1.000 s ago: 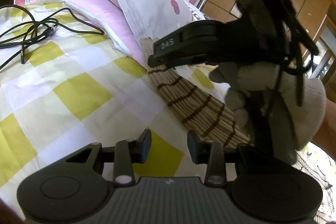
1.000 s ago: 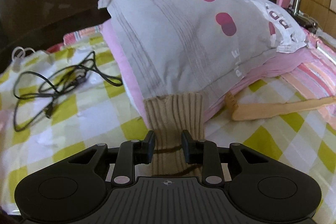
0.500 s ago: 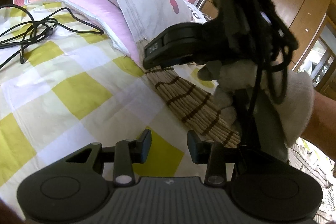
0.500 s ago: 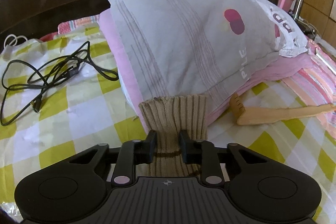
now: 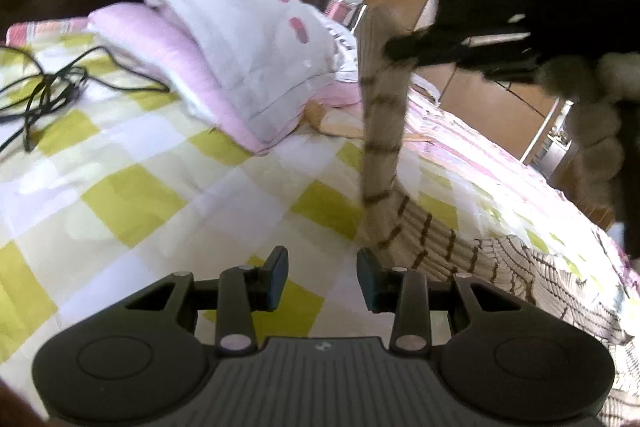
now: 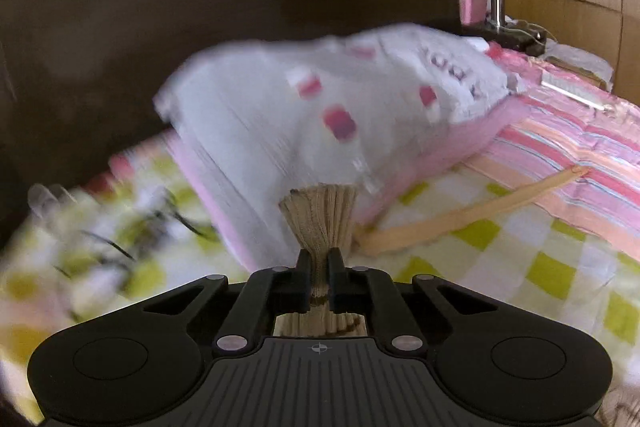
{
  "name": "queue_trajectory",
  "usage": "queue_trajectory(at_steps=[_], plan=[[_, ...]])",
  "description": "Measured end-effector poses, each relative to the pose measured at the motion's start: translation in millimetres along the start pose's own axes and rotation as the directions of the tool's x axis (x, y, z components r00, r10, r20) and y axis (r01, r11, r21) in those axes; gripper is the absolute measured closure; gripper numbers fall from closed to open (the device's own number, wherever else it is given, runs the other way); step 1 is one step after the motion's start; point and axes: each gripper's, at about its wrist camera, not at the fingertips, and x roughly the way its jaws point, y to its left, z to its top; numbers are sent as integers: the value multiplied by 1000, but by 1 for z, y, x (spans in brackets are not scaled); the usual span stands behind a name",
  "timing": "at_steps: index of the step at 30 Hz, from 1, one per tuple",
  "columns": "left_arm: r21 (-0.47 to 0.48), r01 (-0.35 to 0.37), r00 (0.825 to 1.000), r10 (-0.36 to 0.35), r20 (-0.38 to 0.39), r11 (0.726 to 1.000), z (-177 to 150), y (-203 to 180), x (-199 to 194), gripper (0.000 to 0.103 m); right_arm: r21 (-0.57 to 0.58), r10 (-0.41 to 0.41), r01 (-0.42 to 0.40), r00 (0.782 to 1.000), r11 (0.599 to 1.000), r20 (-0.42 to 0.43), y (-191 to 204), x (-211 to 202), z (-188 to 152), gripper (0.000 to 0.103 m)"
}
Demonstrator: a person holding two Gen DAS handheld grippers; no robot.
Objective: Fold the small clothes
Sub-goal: 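Lift the held sleeve and carry it across the sweater body with the right gripper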
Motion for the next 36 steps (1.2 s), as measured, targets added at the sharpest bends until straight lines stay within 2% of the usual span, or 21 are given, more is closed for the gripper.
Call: queue_trajectory(at_steps=[1,3,4,6,7,8,10,11,13,15,17,18,20,22,25,28,29,31,32,34,36], plan=[[4,2,1000,-2,-3,1000,-1,-1,1,60,-2,-18,18,1000,1000,25,-3,-10,1,96],[7,7,1000,-6,-14,1000,-2,-3,2,60,-16,-122,122,992,992,-24,-13,-10,2,96],[12,10,1000,-9,-15,1000,-3,-4,1,60,39,-126,128,991,991,-43,-22,-17,2,96],[26,20,1000,-20,-7,999,-4,-9,0,60,119,-52,49,998,992,25,-29,-50,4,96],[33,25,1000,-24,-5,999,-4,-11,0,60,107,-46,37,995,994,85,-30,-67,4,96],[40,29,1000,-29,-7,999,-6,-13,0,60,94,-96,86,990,992,104,-37,-75,4,96],[64,38,999,-37,-15,997,-9,-18,-1,60,153,-235,237,972,960,-26,-62,-70,2,95],[80,42,999,-41,-14,996,-10,-21,-1,60,223,-217,219,976,950,-37,-75,-81,-2,95],[121,56,998,-55,-8,991,-14,-29,-1,60,245,-164,141,984,959,75,-74,-119,-7,95],[150,70,998,-68,-15,986,-18,-37,-1,60,248,-183,139,970,959,163,-80,-154,-15,96],[179,87,996,-83,-27,980,-23,-46,-1,60,318,-300,263,951,911,72,-111,-163,-27,95],[199,94,996,-90,-28,976,-25,-52,-2,60,406,-298,259,954,877,34,-129,-172,-37,95],[242,119,993,-117,-22,963,-30,-64,-6,60,437,-272,196,955,878,116,-136,-203,-53,95],[274,146,989,-144,-26,951,-36,-77,-11,60,423,-331,233,928,876,172,-139,-227,-71,95],[311,183,983,-177,-50,932,-46,-96,-18,60,581,-376,268,924,768,70,-186,-244,-108,95],[371,201,979,-199,-42,907,-53,-121,-25,53,578,-403,255,904,775,142,-187,-276,-135,95],[382,205,978,-206,-40,901,-52,-129,-25,52,585,-422,281,899,761,118,-195,-279,-144,95],[399,220,974,-223,-40,890,-51,-148,-28,52,675,-425,309,905,670,8,-228,-283,-160,95],[409,230,971,-236,-36,883,-49,-156,-29,51,719,-404,260,914,645,32,-236,-291,-170,95],[450,240,967,-253,-30,861,-48,-173,-30,47,721,-397,196,910,665,118,-234,-310,-183,95],[493,236,966,-256,-27,837,-48,-191,-26,45,718,-407,195,904,668,133,-236,-322,-200,95]])
